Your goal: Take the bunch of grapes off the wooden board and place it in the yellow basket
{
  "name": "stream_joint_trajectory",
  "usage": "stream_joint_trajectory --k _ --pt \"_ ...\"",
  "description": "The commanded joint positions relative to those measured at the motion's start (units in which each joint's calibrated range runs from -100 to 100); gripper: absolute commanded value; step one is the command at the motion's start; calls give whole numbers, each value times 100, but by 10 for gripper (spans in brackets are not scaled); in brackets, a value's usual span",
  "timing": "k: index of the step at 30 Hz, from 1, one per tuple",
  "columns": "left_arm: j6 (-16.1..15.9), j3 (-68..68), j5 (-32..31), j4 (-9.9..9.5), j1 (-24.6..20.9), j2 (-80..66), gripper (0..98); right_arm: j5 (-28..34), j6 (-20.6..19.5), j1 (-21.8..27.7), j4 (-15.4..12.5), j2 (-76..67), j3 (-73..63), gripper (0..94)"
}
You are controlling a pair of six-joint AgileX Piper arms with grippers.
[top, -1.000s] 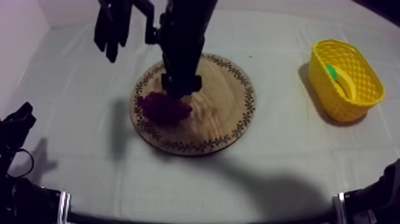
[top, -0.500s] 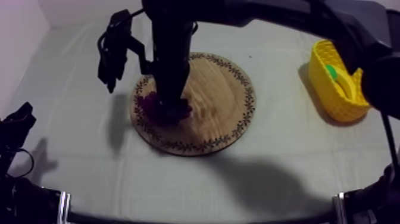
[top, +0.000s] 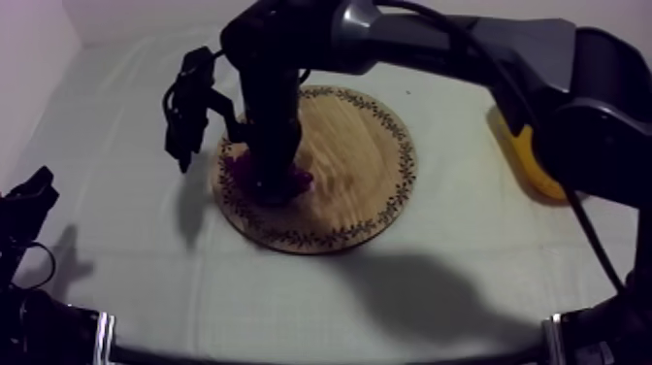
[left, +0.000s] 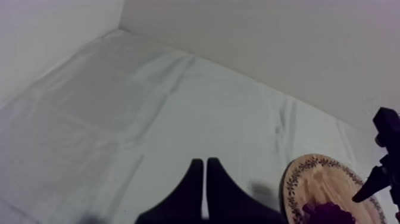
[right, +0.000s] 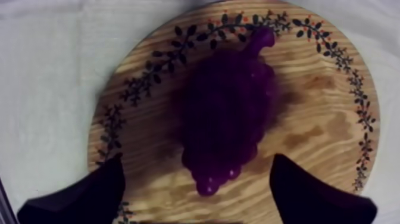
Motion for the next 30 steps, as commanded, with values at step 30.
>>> stream_joint_trajectory --k 30 --pt "-1 -4 -1 1 2 2 0 124 -32 40 108 1265 -1450 556"
